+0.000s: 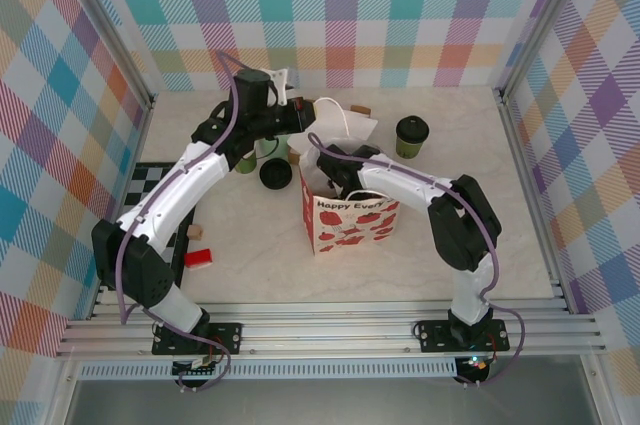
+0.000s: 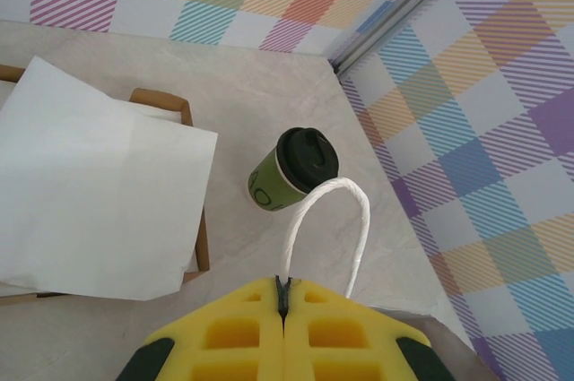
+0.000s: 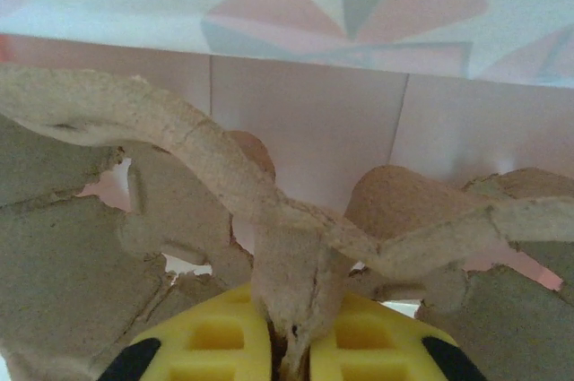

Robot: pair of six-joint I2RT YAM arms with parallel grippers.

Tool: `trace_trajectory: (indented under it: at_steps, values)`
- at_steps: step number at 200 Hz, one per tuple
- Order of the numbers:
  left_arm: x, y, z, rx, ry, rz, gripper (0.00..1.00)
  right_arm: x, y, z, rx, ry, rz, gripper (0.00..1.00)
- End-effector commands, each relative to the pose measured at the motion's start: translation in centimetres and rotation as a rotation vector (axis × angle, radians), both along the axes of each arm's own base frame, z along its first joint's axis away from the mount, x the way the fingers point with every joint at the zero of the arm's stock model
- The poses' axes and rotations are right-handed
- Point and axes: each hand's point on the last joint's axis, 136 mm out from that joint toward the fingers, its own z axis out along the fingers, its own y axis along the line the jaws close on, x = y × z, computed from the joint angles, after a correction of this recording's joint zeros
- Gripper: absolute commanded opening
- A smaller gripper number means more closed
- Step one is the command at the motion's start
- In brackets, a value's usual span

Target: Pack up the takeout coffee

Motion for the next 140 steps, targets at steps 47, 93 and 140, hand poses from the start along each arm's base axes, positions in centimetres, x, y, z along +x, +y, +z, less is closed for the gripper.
trace_trajectory:
  at_steps: [47,93,140]
  values:
    - [-1.6,-0.7,2.4,-0.023,-0.067,-0.124,0.00,-0.6,0.6,2.0,0.013,-0.044,0.005,0.41]
    - [-2.1,-0.8,1.9,0.013,-0.096,-0.170,0.00,-0.4,0.5,4.5,0.072,-0.116,-0.019,0.56]
    - [-2.3,-0.6,1.7,0.042,-0.114,-0.182,0.00,-0.4,-0.4,3.7,0.034,-0.130,-0.018,0.22]
